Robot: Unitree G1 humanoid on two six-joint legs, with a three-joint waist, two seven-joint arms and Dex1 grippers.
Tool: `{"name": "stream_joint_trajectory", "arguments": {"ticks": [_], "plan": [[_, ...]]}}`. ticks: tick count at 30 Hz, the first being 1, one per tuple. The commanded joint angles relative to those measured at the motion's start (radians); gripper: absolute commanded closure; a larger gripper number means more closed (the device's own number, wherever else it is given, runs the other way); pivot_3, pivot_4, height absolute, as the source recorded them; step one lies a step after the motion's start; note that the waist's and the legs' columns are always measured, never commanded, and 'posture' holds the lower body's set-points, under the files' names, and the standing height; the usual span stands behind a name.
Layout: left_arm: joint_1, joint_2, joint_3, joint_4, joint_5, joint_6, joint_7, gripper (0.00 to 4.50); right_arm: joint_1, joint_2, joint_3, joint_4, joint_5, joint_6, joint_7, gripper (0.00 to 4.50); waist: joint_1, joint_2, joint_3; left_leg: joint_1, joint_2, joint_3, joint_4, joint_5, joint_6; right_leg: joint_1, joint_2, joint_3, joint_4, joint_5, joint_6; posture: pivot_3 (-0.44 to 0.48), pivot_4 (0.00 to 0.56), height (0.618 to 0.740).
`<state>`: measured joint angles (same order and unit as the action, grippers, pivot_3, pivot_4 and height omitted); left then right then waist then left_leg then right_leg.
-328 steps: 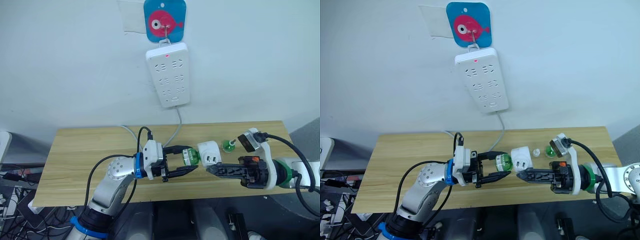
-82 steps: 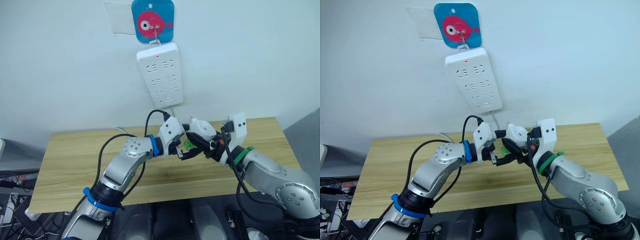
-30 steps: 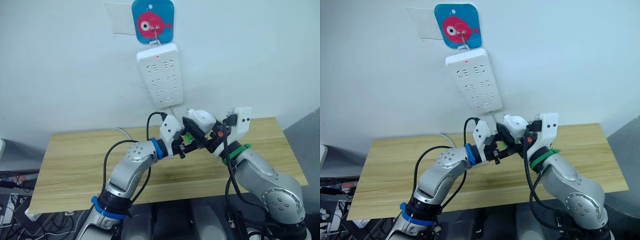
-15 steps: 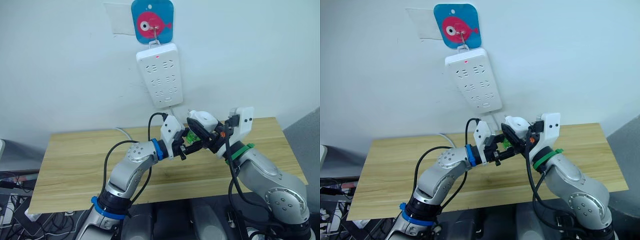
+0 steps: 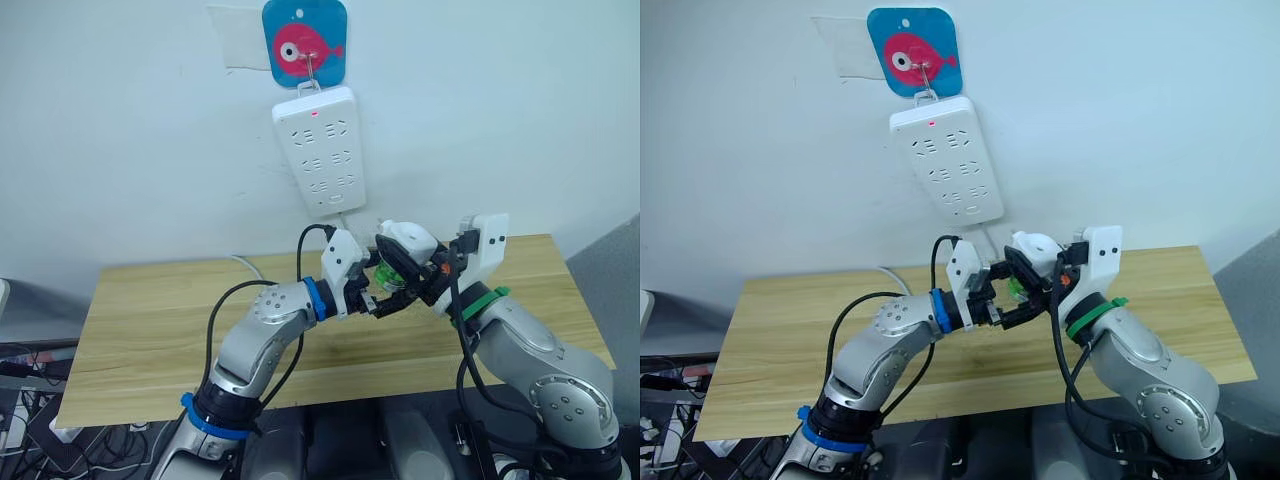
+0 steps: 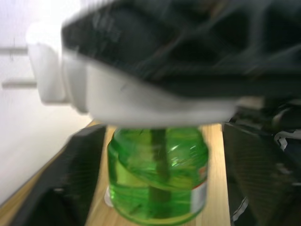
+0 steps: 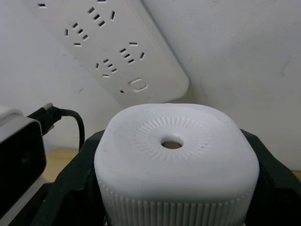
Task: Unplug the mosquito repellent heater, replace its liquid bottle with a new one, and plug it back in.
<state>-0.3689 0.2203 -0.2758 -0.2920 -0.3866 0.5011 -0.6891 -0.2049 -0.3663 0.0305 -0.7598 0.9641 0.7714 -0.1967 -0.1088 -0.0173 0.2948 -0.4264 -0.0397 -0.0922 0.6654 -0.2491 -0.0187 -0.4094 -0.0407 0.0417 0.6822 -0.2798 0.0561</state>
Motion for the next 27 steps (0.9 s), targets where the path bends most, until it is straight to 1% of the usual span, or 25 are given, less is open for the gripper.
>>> {"name": "stream_joint_trajectory", "arguments": {"ticks": [1,4,6,10,13,18,22,27], "plan": [[0.037,0.056,0.052,-0.120,-0.052,0.038,-0.016,0.00,0.022,-0.029,-0.027,-0.033,-0.041,-0.028,0.054,1.51,-0.001,0.000,0.000,0.000,0.000,0.000,0.000,0.000,0.000,0.000,0.000,0.000,0.000,0.000,0.000,-0.182,0.252,0.740],[0.076,0.113,0.113,-0.175,-0.088,0.051,-0.016,0.00,0.031,-0.061,-0.047,-0.034,-0.066,-0.036,0.104,1.51,-0.001,0.001,-0.001,0.000,0.000,0.000,0.000,0.000,0.000,0.000,0.000,0.000,0.000,0.000,0.000,-0.179,0.248,0.740],[0.113,0.150,0.165,-0.204,-0.103,0.018,-0.030,0.00,0.032,-0.080,-0.066,-0.041,-0.066,-0.036,0.133,1.51,-0.001,0.001,-0.003,0.000,0.000,0.000,0.000,0.000,0.000,0.000,0.000,0.000,0.000,0.000,0.000,-0.178,0.242,0.740],[0.200,0.175,0.286,-0.224,-0.114,-0.106,-0.039,0.00,0.029,-0.131,-0.113,-0.077,-0.014,-0.031,0.212,1.51,0.002,0.000,-0.006,0.000,0.000,0.000,0.000,0.000,0.000,0.000,-0.001,0.000,0.000,0.000,0.000,-0.162,0.231,0.740],[0.218,0.186,0.348,-0.197,-0.112,-0.147,-0.024,0.00,0.016,-0.151,-0.121,-0.089,0.009,-0.028,0.244,1.51,0.007,0.000,-0.007,0.000,0.000,0.000,0.000,0.000,0.000,0.000,-0.004,0.000,0.000,0.000,0.000,-0.155,0.229,0.740],[0.148,0.213,0.407,-0.075,-0.104,-0.198,-0.034,0.00,-0.036,-0.135,-0.102,-0.082,0.036,-0.008,0.227,1.51,0.020,-0.001,-0.014,0.000,0.000,0.000,0.000,0.000,-0.001,0.000,-0.004,0.000,0.000,0.000,0.000,-0.137,0.228,0.740],[0.027,0.241,0.400,0.077,-0.093,-0.253,-0.104,0.00,-0.075,-0.128,-0.097,-0.061,0.052,0.011,0.211,1.51,0.026,-0.002,-0.015,0.000,-0.001,0.000,0.000,0.000,-0.001,0.000,-0.003,-0.001,0.000,0.000,0.000,-0.133,0.236,0.740],[-0.104,0.246,0.369,0.258,-0.049,-0.339,-0.174,0.00,-0.107,-0.130,-0.102,-0.041,0.062,0.026,0.205,1.51,0.023,-0.002,-0.015,0.001,-0.001,0.001,0.000,0.000,-0.001,0.000,-0.001,-0.001,0.000,0.000,0.000,-0.142,0.236,0.740]]}}
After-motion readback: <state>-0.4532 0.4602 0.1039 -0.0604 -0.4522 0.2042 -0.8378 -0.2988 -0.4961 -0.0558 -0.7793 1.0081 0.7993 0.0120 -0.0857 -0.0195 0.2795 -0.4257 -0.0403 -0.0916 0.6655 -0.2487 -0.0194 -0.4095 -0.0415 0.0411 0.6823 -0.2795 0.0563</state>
